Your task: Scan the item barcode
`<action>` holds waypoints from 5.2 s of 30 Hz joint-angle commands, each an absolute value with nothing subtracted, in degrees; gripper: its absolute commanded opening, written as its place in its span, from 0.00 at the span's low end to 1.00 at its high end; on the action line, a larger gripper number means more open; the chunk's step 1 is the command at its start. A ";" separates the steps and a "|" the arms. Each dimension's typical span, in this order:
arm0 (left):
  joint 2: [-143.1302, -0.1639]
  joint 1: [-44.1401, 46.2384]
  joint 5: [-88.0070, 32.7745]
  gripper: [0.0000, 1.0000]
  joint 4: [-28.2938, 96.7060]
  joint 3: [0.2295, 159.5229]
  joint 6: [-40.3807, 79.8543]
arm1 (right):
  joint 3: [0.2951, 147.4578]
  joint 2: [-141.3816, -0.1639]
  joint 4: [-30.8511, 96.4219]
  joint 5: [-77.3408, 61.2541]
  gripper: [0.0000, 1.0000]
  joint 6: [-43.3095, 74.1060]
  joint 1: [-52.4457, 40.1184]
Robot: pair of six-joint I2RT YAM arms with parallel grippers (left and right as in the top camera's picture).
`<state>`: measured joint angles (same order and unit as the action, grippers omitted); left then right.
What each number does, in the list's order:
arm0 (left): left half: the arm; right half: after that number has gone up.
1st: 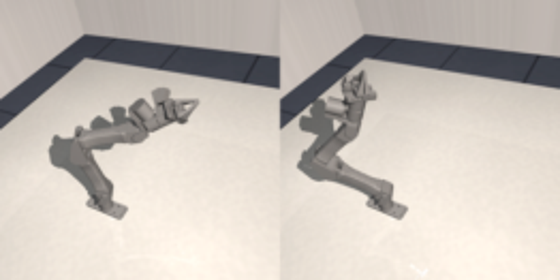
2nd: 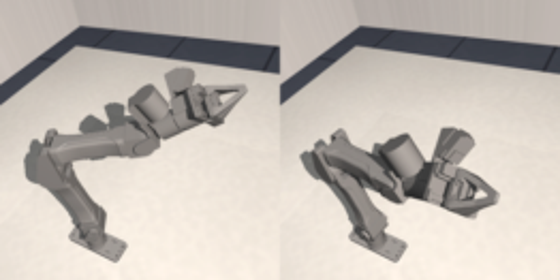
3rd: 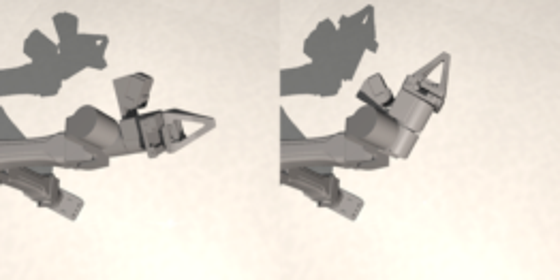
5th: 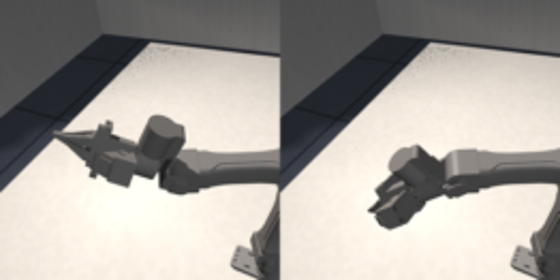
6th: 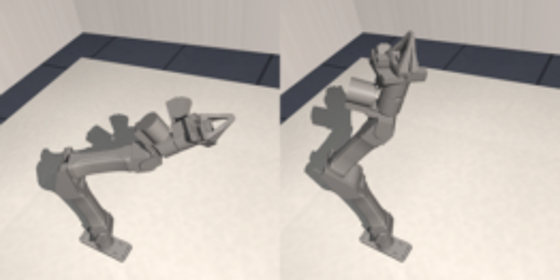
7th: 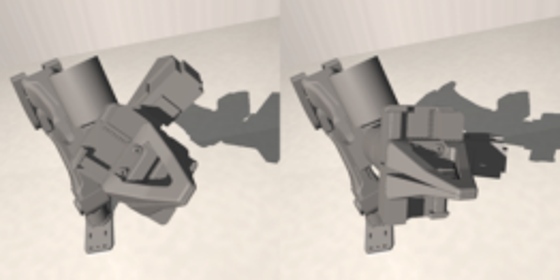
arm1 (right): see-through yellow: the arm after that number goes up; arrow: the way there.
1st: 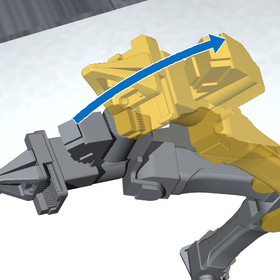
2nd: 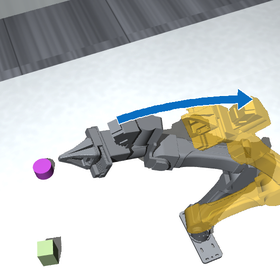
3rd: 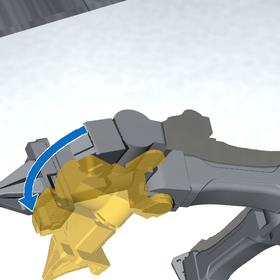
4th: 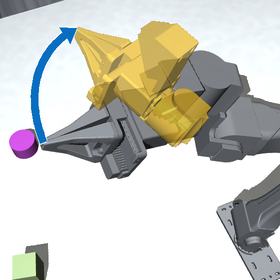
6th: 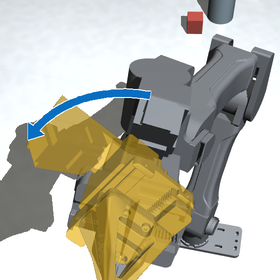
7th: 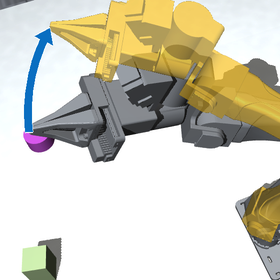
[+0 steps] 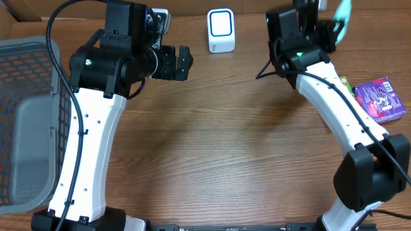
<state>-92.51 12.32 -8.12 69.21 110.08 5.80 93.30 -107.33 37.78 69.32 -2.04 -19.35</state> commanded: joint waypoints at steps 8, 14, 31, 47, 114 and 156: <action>-93.01 12.01 -8.51 1.00 69.17 110.26 5.17 | 93.36 -106.15 48.16 14.52 0.04 12.49 -6.04; -93.01 12.01 -8.51 0.99 69.17 110.26 5.17 | 93.36 -104.18 55.22 -13.08 0.04 12.47 7.03; -93.01 12.01 -8.51 1.00 69.17 110.26 5.17 | 92.71 -104.25 64.93 -19.42 0.69 10.68 26.59; -93.01 12.01 -8.51 0.99 69.17 110.26 5.17 | 104.36 -88.77 80.34 -32.08 0.91 -1.91 10.96; -93.01 12.01 -8.49 0.99 69.17 110.26 5.17 | 0.64 -2.74 -10.98 -4.78 1.00 -3.07 -5.82; -93.03 12.01 -8.47 0.99 69.19 110.26 5.15 | 0.47 -0.16 4.36 -5.82 1.00 2.15 -5.82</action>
